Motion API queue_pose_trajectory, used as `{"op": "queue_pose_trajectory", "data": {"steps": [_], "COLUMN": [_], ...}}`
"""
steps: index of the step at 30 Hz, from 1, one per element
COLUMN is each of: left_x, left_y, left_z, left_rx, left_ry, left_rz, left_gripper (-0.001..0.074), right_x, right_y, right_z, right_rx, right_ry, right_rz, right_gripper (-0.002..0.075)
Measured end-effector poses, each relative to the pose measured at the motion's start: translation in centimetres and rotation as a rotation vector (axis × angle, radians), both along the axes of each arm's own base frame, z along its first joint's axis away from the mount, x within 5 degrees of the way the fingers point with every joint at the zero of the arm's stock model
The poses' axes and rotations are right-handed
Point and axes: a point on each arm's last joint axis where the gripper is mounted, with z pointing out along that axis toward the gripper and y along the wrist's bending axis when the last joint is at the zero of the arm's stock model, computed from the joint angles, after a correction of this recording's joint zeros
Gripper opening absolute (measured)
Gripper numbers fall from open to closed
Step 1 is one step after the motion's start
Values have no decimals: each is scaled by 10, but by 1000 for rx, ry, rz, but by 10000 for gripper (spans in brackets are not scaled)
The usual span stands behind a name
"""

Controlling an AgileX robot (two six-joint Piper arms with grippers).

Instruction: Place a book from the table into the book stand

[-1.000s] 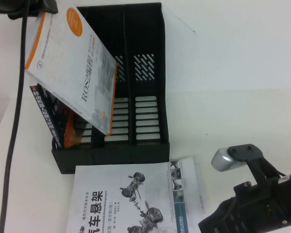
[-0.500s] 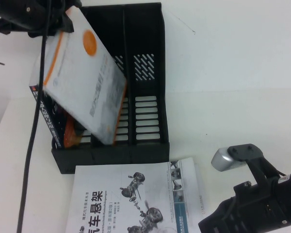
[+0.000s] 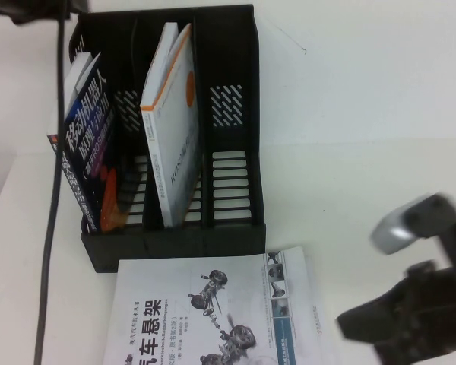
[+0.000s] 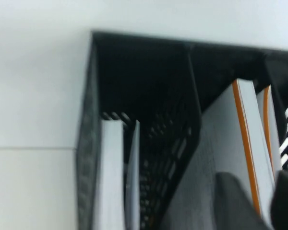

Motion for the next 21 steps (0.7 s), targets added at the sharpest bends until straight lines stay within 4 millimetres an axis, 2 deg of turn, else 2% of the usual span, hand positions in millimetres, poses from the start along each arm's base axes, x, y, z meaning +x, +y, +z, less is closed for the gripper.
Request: {"op": "queue_pose_trajectory", "data": {"steps": [2,4,8,11,13,16,18,21], "left_x": [-16,-32,-70,-103,-123,-151,-166,-186], "left_y": [5,10,18,23,26,31,33,37], "left_z": [16,30,55,56,48,21,-5,-46], "left_rx": [28,58,71,77,71,57,39,24], "left_ry": [-38,-73,-155,-217,-271,-328,-356,-371], "left_rz": [12,25,39,36,40,52,61,75], "left_gripper": [78,33,6,2,1,1,1,1], "right_x": [-7,-16,-38,-50,-59,-72,-79,-86], "right_y": [-9,-20,-54,-82,-99,-120,-129,-135], "right_z": [17,34,65,79,87,97,98,86], "right_rx": [-18,-40,-113,-206,-237,-225,-203,-191], "right_ry": [-88,-179,-371,-500,-558,-629,-656,-650], "right_rz": [-4,-26,-144,-279,-380,-529,-598,-641], "right_gripper": [4,4,4,4,4,4,4,4]}}
